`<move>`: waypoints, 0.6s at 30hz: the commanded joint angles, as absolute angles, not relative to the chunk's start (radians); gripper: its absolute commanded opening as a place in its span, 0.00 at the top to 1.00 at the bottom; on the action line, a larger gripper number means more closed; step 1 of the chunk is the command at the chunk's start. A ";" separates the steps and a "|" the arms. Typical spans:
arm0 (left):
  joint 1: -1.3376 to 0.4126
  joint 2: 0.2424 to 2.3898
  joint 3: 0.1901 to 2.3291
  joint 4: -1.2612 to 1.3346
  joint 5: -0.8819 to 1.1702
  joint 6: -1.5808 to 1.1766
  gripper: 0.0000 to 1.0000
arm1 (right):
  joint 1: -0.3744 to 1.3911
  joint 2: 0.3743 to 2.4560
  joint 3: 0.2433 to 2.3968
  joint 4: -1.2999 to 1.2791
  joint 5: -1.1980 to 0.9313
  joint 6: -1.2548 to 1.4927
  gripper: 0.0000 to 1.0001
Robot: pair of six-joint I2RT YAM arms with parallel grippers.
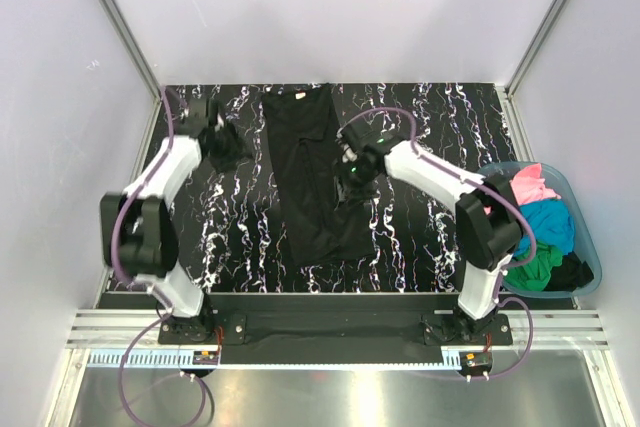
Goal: Fold and stack the t-shirts
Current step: Fold the tshirt
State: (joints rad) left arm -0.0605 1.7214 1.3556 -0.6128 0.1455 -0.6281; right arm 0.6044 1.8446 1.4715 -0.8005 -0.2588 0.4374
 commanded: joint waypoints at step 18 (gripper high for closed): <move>-0.205 1.165 0.687 -0.516 0.304 -0.836 0.47 | 0.753 1.859 1.341 -0.744 -0.247 0.414 0.48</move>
State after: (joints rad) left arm -0.1825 1.2137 0.7483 -0.5968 0.2516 -0.7616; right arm 0.7452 1.8641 1.3682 -0.7910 -0.1944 0.4152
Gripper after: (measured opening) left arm 0.535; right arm 0.523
